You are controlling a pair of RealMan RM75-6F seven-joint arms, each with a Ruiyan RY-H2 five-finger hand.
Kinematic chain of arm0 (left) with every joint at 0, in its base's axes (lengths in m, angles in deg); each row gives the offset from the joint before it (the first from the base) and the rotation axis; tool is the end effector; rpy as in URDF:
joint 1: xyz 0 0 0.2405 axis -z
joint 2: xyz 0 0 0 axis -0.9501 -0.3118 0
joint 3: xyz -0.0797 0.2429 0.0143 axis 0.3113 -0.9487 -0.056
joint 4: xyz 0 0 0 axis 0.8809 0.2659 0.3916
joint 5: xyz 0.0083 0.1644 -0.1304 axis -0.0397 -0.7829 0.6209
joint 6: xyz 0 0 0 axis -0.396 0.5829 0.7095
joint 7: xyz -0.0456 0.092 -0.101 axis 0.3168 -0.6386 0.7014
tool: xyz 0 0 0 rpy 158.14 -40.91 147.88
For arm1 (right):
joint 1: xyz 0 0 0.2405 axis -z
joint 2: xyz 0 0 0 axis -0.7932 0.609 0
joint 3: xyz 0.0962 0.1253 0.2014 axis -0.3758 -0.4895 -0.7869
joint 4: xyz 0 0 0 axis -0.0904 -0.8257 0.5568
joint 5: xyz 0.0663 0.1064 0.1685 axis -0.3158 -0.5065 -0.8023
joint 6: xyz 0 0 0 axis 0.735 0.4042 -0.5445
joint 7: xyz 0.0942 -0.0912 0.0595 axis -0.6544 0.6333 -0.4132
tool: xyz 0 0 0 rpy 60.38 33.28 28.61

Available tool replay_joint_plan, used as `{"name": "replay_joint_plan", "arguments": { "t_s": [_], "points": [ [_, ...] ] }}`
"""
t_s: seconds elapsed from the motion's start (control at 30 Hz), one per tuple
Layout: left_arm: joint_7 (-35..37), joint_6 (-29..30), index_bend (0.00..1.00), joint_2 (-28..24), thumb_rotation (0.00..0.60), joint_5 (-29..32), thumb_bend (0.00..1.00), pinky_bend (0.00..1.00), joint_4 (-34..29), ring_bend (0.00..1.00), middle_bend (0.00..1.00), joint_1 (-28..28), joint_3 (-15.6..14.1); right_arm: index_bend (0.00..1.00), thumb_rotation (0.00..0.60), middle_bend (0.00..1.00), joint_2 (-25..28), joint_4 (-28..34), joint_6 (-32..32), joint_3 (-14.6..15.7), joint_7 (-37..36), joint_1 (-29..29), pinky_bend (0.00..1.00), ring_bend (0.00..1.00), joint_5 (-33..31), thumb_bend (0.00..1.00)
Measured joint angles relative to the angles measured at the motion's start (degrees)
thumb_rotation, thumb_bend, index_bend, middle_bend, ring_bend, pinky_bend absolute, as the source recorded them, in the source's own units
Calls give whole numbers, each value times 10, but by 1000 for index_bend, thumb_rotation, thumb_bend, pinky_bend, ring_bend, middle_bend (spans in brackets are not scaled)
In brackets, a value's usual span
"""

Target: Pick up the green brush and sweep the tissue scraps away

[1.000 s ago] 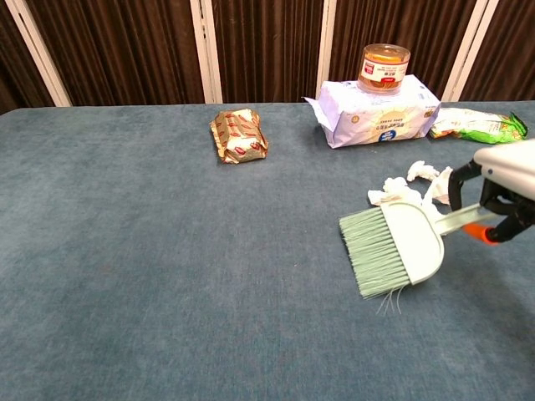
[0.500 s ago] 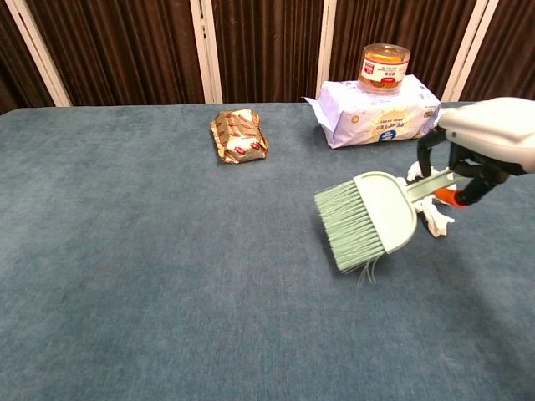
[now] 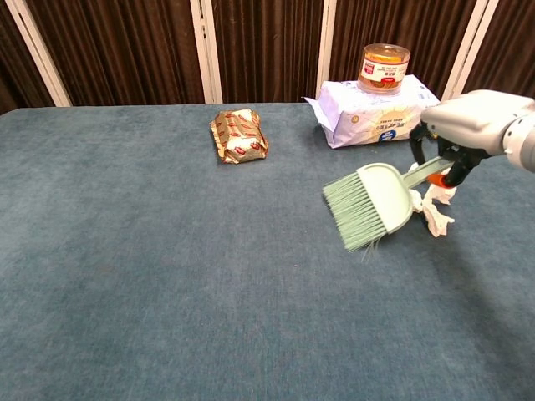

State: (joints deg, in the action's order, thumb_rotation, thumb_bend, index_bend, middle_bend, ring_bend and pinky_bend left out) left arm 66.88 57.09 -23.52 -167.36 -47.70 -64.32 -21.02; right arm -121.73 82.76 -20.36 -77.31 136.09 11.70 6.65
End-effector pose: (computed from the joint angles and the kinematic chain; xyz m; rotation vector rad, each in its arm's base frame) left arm -0.3142 0.1916 0.1511 -1.4452 -0.9149 -0.7805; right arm -0.1817 -0.3624 0.0259 1.7827 -0.6590 0.5612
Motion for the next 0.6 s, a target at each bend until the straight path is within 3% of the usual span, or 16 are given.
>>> {"name": "replay_joint_plan", "arguments": {
  "t_s": [0.37, 0.6],
  "points": [
    [1, 6, 0, -2, 600, -8, 0, 20, -4, 0, 0, -2, -2, 730, 600, 950, 61, -73, 5, 26, 14, 2, 921, 981, -25, 541],
    [-3, 9, 0, -1, 600, -13, 0, 20, -5, 0, 0, -1, -3, 730, 600, 950, 100, -60, 27, 30, 18, 8, 922, 981, -14, 541]
  ]
}}
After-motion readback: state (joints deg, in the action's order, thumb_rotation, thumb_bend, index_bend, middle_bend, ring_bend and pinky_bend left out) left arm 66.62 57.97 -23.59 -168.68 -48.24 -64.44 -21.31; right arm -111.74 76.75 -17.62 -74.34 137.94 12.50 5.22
